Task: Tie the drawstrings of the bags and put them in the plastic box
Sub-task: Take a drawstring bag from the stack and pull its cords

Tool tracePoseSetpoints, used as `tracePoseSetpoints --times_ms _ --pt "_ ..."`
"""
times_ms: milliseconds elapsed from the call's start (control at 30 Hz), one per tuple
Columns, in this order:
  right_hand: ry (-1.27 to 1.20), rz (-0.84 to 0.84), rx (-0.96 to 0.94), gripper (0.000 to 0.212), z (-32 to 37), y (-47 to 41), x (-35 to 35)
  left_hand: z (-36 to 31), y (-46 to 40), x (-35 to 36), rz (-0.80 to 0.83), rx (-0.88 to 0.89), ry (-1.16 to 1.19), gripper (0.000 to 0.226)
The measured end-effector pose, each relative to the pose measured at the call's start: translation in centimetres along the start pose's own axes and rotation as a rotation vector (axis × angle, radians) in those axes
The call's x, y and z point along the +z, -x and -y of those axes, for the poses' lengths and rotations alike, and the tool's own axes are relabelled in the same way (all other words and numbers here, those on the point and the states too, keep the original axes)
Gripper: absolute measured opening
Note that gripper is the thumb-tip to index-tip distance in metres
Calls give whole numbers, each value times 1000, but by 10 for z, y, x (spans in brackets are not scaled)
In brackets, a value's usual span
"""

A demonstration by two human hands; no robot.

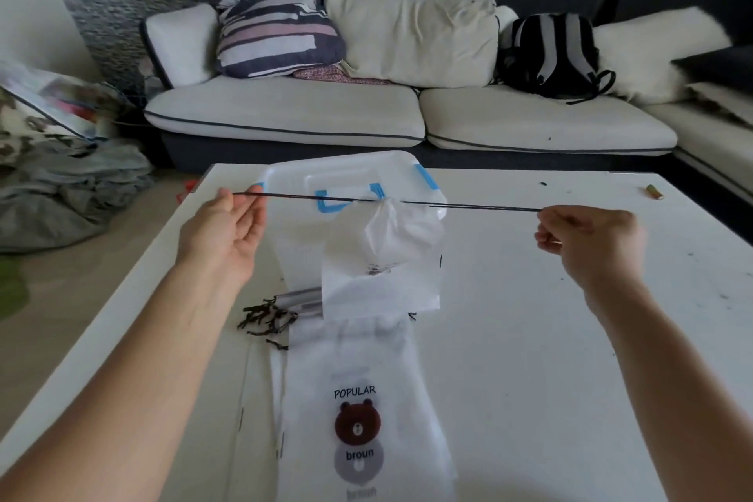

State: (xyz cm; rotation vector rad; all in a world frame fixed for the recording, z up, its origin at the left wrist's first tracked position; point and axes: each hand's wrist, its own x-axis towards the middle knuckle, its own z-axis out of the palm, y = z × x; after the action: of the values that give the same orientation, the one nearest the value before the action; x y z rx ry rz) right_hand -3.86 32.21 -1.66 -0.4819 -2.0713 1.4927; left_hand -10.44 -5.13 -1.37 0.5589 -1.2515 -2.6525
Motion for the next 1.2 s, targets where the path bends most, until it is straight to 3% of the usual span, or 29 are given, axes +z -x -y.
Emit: tracePoseSetpoints --times_ms 67,133,200,300,367,400,533,567,667,733,767,833,867,933,1033,1100,1200 --pt "12 180 76 10 0 3 1 1 17 11 138 14 -14 26" --pt "225 425 109 8 -7 5 -1 6 42 25 288 -38 -35 27" --pt "442 544 28 37 -3 11 2 17 64 37 374 -85 -103 27" --pt "344 677 -201 78 17 40 28 33 85 49 402 -131 -145 30" --pt "450 841 -321 86 17 61 56 36 92 56 401 -166 -100 30" --pt "506 884 -318 80 14 68 67 36 93 58 398 -186 -65 29" --pt "577 954 -260 18 3 74 80 35 88 58 341 -246 41 28" --pt "530 980 -218 11 2 74 80 35 86 58 313 -255 72 29" --pt "357 1012 -64 19 -1 80 80 34 81 57 260 -277 197 31" --pt "415 990 -20 42 -1 91 84 35 79 56 257 -280 268 33" --pt "501 938 -78 48 -5 96 88 37 79 57 252 -284 290 34" --pt "576 813 -247 33 -11 104 97 42 79 58 234 -289 288 32" --pt "561 771 -279 23 -12 104 99 44 78 58 232 -282 252 32" --pt "406 784 -166 20 -7 96 97 46 77 57 271 -206 8 39" --pt "41 951 105 21 7 86 85 50 72 48 472 -15 -709 62" --pt "-101 1002 161 21 10 84 79 58 69 41 571 -1 -1096 80" --pt "-200 979 160 20 10 81 78 66 70 37 527 -14 -1213 85"
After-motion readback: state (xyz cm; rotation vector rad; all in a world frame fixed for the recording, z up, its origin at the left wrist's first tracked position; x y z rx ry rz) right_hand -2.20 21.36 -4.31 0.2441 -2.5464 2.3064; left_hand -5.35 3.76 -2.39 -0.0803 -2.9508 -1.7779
